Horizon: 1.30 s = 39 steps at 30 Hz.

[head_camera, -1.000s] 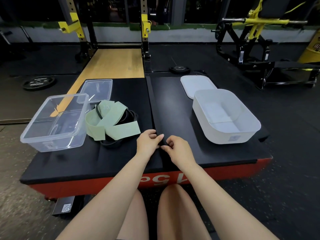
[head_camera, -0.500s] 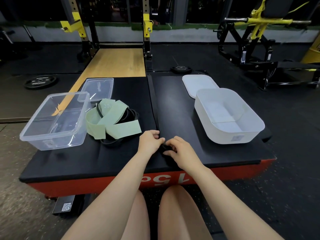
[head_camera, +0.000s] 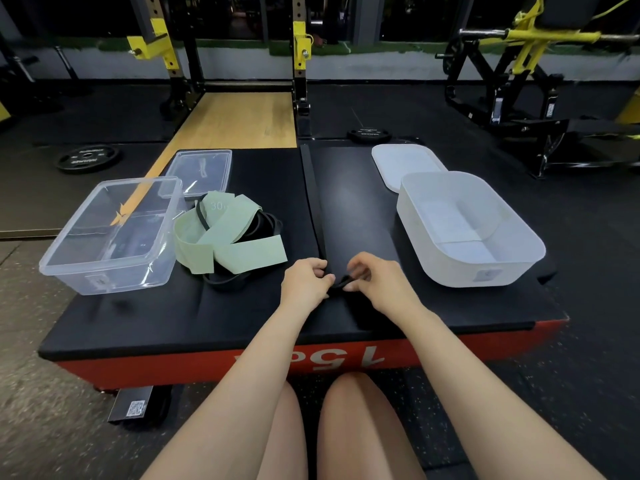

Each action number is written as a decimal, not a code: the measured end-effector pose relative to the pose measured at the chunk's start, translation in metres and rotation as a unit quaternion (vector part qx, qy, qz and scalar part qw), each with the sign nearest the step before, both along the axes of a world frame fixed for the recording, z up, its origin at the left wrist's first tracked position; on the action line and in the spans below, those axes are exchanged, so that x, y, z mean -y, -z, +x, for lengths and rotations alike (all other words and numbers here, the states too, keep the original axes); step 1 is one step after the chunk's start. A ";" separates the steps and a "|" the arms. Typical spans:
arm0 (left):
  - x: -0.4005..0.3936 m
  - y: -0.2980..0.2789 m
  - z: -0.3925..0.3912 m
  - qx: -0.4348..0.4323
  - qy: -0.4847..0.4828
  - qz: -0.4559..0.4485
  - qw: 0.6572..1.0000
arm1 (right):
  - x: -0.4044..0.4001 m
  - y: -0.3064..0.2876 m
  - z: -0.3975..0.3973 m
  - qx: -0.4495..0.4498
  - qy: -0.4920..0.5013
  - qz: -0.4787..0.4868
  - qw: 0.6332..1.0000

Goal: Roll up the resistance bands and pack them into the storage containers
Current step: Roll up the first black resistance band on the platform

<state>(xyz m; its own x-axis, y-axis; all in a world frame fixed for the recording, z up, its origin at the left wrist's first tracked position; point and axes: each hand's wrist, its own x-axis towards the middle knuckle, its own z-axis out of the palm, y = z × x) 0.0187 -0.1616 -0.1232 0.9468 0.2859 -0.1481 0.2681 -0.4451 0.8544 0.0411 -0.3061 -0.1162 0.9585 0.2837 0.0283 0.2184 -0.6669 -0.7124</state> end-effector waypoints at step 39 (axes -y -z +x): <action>-0.018 -0.015 0.022 -0.066 0.102 -0.033 0.992 | -0.008 0.000 -0.006 -0.016 -0.003 -0.030 0.999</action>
<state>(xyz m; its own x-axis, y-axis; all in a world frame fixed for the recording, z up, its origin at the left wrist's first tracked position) 0.0408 -0.1440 -0.1083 0.9552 0.0761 -0.2859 0.2892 -0.4449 0.8476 0.0347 -0.2986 -0.1159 0.9568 0.2902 -0.0187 0.2012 -0.7071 -0.6779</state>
